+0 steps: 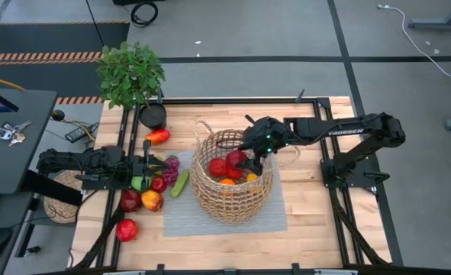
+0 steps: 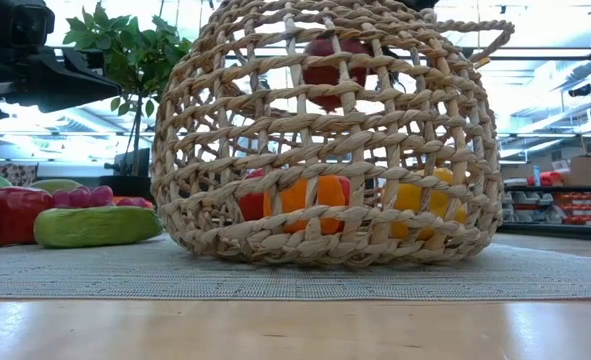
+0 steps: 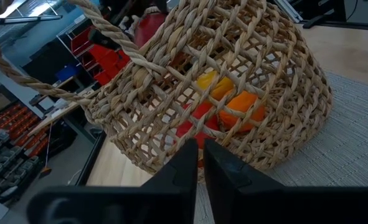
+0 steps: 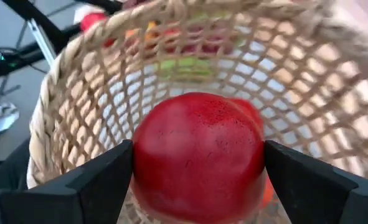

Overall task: Build produce basket
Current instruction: Put the red pomegranate into the brown basket, then put the red apple into the brown basket

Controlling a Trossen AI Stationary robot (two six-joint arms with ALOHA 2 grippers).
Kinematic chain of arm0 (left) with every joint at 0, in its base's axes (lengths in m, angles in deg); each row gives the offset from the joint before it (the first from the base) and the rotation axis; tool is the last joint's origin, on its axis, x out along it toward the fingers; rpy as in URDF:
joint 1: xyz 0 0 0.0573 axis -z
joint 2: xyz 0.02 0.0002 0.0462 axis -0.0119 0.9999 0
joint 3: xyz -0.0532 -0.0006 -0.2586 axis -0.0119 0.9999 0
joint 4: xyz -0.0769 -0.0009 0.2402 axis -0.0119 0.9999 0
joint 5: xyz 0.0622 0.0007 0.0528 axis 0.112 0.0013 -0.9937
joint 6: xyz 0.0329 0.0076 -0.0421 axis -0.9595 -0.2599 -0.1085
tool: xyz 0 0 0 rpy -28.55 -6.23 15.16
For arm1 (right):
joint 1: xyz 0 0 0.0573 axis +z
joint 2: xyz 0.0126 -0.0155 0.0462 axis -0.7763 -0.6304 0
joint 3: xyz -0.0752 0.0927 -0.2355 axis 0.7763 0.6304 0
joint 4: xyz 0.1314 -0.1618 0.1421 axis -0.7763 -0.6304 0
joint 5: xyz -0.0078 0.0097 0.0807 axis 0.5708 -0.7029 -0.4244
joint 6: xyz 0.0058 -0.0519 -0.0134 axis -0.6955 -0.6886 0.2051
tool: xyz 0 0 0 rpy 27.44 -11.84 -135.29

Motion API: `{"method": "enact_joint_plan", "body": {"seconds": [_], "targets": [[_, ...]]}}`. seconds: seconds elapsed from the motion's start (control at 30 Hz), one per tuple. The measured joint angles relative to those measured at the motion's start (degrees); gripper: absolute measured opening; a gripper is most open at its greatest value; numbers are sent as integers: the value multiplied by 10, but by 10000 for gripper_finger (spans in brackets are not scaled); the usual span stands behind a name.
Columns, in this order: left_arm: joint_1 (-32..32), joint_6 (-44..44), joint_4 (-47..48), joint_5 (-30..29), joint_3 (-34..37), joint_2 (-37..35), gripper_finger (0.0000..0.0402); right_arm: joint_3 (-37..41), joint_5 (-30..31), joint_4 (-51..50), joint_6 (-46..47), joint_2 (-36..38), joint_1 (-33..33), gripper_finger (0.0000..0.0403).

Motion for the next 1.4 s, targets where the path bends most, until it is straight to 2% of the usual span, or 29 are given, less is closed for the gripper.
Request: {"method": "enact_joint_plan", "body": {"seconds": [0.1,0.3,0.57,0.63,0.8,0.93,1.13,1.27,1.4], "targets": [[0,0,0,0,0,0,29,-40,-1,-20,-7,-51,8,355],[0,0,0,0,0,0,31,-193,7,-148,-58,-163,13,355],[0,0,0,0,0,0,35,-326,-65,-334,-51,-264,23,355],[0,0,0,0,0,0,33,-336,-77,-365,-47,-281,28,355],[0,0,0,0,0,0,28,-338,-132,-367,-46,-306,49,355],[0,0,0,0,0,0,29,-338,-129,-368,-28,-317,54,356],[0,0,0,0,0,0,36,-338,-125,-379,0,-317,43,392],[0,0,0,0,0,0,35,-338,-136,-380,2,-317,44,394],[0,0,0,0,0,0,31,-380,-151,-443,-9,-320,27,394]]}}
